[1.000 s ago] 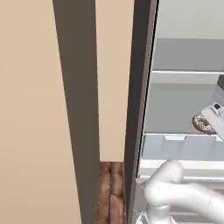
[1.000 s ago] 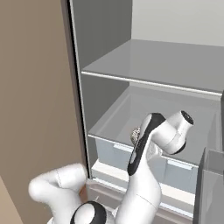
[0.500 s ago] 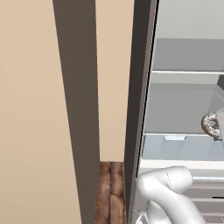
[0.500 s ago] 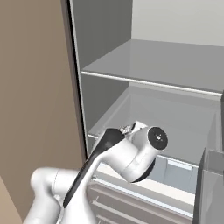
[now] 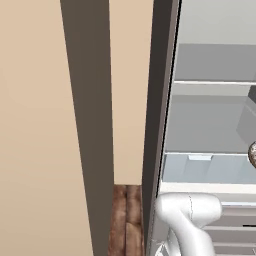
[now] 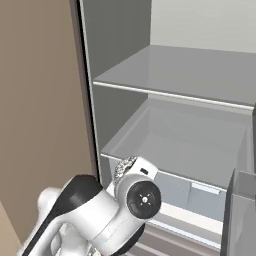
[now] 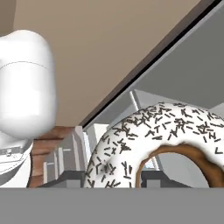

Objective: Take the cupcake and donut from the fridge and place them on the empty tray on the dining counter.

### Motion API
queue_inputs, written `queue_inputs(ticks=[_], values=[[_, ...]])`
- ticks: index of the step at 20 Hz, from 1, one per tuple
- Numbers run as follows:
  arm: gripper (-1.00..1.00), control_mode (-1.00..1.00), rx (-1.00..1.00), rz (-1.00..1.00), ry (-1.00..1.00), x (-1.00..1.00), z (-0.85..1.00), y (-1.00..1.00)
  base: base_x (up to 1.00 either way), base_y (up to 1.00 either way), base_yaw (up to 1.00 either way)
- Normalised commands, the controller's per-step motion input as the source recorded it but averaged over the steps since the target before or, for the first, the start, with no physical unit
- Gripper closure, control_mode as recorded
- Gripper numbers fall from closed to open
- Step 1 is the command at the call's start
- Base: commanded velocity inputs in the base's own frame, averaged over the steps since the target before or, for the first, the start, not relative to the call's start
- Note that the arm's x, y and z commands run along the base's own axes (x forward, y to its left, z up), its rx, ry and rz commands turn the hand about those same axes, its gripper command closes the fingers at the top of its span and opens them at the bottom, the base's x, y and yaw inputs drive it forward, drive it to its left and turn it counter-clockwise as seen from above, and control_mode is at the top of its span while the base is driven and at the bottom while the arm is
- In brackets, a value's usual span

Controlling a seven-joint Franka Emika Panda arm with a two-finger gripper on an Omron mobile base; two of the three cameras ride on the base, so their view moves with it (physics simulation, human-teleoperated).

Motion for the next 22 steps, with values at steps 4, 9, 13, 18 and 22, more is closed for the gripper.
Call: queue_inputs(ticks=[4,9,13,18,22], values=[[1.00,-1.00,0.00,0.00,-0.01,-0.30,0.02,0.55,0.00,0.00,0.00],[1.00,-1.00,0.00,0.00,0.00,0.00,0.00,0.22,0.00,0.00,0.00],[1.00,-1.00,0.00,0.00,0.00,0.00,0.00,0.00,0.00,0.00,0.00],[1.00,1.00,0.00,0.00,0.00,0.00,0.00,0.00,-0.28,0.02,-0.05],[1.00,1.00,0.00,0.00,0.00,0.00,0.00,0.00,-0.83,0.00,-0.06]])
